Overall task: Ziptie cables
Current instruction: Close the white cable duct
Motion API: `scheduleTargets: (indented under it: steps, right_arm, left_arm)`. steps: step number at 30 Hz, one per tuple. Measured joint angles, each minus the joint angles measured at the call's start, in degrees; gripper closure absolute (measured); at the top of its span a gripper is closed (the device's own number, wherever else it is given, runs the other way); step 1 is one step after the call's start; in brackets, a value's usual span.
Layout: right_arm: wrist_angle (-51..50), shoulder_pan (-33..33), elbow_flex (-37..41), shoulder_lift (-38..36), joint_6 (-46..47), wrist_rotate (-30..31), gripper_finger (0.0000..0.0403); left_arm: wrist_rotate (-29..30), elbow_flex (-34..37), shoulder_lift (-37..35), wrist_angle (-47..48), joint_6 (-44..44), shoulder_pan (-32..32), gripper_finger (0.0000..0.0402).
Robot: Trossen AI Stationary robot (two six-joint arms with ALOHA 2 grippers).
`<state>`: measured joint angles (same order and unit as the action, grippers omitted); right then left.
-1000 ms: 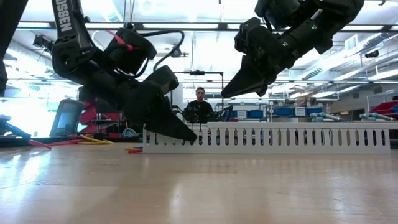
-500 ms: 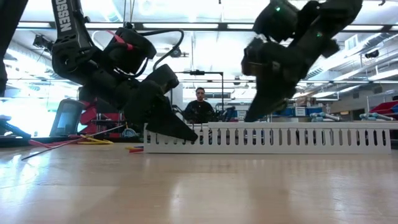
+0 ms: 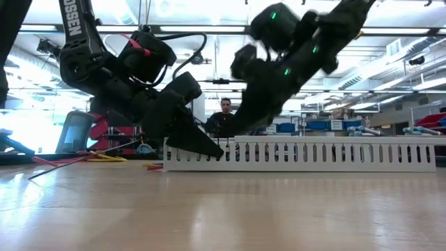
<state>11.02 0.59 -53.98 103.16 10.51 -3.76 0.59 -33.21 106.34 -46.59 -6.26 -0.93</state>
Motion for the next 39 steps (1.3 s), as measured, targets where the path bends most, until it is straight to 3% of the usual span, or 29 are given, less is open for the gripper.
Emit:
scheduleTargets:
  steps: [5, 10, 16, 28, 33, 39]
  right_arm:
    - [-5.0, -0.1, 0.0, -6.9, -1.2, 0.5, 0.0398]
    - [-14.1, -0.2, 0.0, -10.8, -2.2, 0.1, 0.0363]
    - [-20.1, -1.2, 0.0, -11.2, -3.5, -0.1, 0.0283]
    - [-20.6, -1.4, 0.0, -9.3, -7.4, -0.5, 0.0130]
    - [-20.1, -1.4, 0.0, -6.7, -8.2, -0.4, 0.0113]
    - [-20.1, -1.3, 0.0, -6.5, -7.8, -0.1, 0.0125]
  left_arm:
    - [-0.1, 0.0, 0.0, 0.3, 0.0, 0.1, 0.0167]
    - [-0.1, 0.0, 0.0, 0.4, 0.0, 0.1, 0.0167]
    - [-0.1, 0.0, 0.0, 0.2, 0.0, 0.1, 0.0167]
    - [-0.1, 0.1, 0.0, 0.2, 0.0, 0.1, 0.0167]
    - [-0.1, 0.1, 0.0, 0.1, 0.0, 0.1, 0.0167]
    - [-0.1, 0.1, 0.0, 0.2, 0.0, 0.1, 0.0167]
